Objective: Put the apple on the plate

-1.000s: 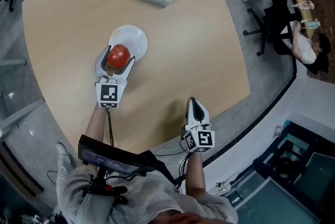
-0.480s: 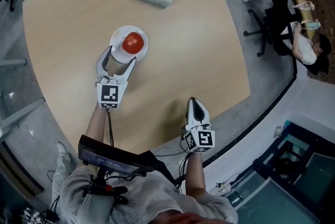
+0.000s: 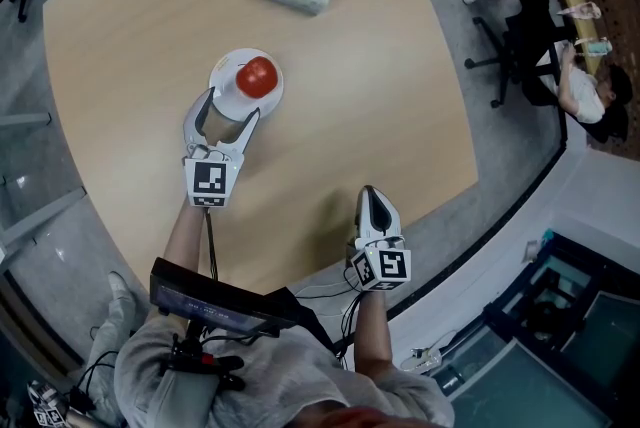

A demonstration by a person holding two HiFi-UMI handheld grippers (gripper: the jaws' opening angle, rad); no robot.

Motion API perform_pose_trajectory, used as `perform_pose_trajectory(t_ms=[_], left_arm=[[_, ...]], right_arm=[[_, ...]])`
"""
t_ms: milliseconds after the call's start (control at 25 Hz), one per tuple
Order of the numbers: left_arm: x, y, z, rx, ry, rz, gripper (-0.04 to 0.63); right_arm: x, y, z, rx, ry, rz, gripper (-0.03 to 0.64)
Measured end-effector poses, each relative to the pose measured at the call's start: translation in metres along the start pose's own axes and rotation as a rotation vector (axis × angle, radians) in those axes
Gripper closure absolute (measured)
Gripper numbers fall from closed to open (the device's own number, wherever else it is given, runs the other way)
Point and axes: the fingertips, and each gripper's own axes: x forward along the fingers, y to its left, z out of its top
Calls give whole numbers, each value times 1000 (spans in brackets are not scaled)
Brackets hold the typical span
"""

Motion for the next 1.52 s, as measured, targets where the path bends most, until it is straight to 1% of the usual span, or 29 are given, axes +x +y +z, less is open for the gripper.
perform_pose_trajectory(t_ms=[360,720,1120,1400,1520], left_arm=[[1,0,-1,4,1,0,207],[3,-3,-4,14,15,-14,231],[2,-5,0,21,15,-21,276],[-20,-6,23,29,-4,-12,332],[-29,-5,32,32,-16,-5,380]], right_arm=[[0,0,1,-3,-3,-3,611],[-2,-3,2,-1,-5,-13,611],[-5,-1,5,-6,-21,-13,611],[-22,8,13,-5,-42,-10,611],[-27,14,17,-10,-55,-5,611]])
